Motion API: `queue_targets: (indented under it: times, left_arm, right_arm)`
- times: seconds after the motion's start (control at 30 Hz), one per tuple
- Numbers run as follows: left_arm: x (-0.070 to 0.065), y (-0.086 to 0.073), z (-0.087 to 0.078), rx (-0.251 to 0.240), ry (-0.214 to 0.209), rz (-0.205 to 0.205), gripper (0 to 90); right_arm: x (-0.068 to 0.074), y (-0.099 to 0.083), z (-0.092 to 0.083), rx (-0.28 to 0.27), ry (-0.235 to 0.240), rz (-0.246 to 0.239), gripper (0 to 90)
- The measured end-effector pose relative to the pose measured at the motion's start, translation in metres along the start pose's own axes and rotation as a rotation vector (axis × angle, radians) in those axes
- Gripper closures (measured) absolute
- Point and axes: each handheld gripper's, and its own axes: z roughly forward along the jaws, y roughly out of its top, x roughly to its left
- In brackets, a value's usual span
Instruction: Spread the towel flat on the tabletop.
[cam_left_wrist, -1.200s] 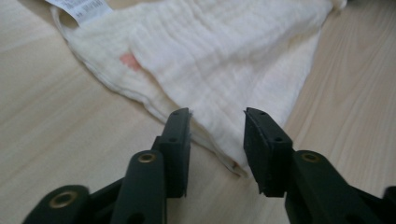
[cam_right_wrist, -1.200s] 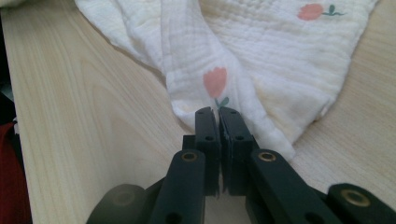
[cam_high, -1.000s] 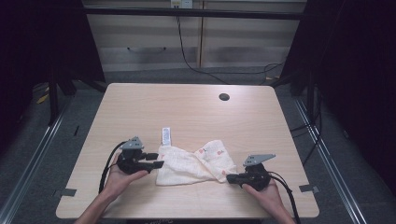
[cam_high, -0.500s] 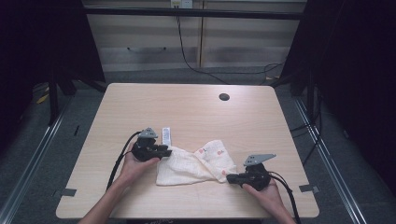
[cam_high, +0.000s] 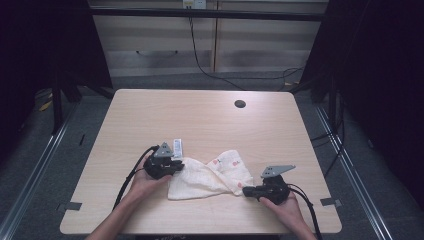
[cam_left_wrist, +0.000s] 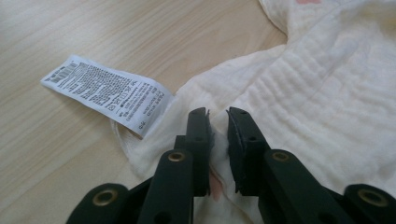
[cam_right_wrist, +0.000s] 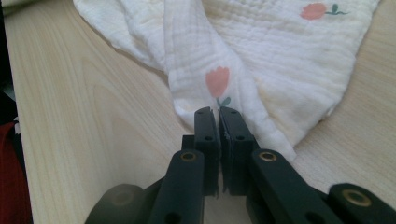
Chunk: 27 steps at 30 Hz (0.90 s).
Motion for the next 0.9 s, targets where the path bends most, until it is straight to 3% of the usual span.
queue_targets:
  times: [0.33,0.47,0.9]
  left_arm:
    - [0.010,-0.001,-0.015,-0.086,-0.059,-0.095,84.0]
    - [0.011,0.000,-0.020,-0.110,-0.087,-0.106,83.1]
    - [0.009,0.004,-0.024,-0.133,-0.101,-0.101,82.4]
  right_arm:
    - [-0.001,0.000,0.000,0.000,0.003,0.002,86.4]
    - [-0.001,0.000,0.000,-0.001,0.005,0.003,86.2]
    - [-0.001,0.000,0.000,-0.002,0.007,0.005,85.8]
